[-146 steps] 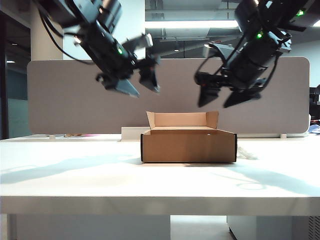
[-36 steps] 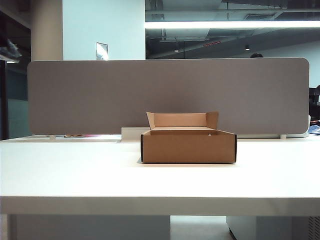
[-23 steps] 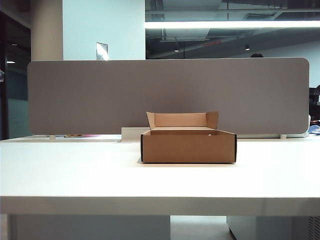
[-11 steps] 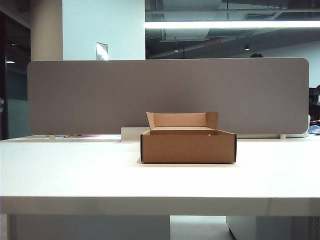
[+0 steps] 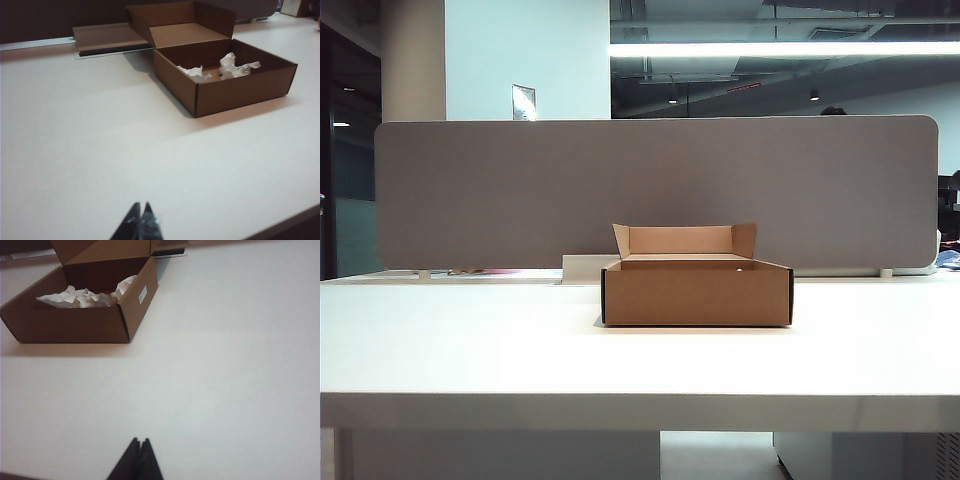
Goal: Pick up all the paper balls on the table and put them in the paper box.
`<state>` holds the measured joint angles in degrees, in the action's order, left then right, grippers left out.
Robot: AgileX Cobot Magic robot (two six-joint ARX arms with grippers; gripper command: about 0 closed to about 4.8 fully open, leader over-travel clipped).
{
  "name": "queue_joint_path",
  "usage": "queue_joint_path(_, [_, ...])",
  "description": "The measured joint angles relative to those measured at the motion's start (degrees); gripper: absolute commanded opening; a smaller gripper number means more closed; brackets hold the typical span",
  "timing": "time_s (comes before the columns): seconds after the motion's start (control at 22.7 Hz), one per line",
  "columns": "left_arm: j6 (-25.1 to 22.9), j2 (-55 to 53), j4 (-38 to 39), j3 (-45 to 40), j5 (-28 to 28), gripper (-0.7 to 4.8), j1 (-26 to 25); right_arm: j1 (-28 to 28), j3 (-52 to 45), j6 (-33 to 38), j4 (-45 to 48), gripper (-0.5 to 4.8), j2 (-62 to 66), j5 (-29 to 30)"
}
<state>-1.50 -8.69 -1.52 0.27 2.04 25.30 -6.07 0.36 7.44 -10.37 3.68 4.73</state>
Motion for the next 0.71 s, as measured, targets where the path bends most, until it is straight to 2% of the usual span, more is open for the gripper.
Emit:
queue_joint_path(0.26, [-1.36, 0.96, -0.72, 0.00, 1.92, -0.06, -0.90, 0.00, 0.00, 0.02, -0.02, -0.01, -0.02, 0.00])
queue_joint_path(0.49, [-1.49, 0.79, -1.38, 0.00, -1.29, -0.06, -10.91, 0.00, 0.00, 0.02, -0.04, -0.01, -0.02, 0.00])
queue_joint_path(0.71, [-1.44, 2.27, -1.33, 0.00, -9.35, -0.06, -19.52, 0.00, 0.00, 0.02, -0.04, -0.01, -0.02, -0.02])
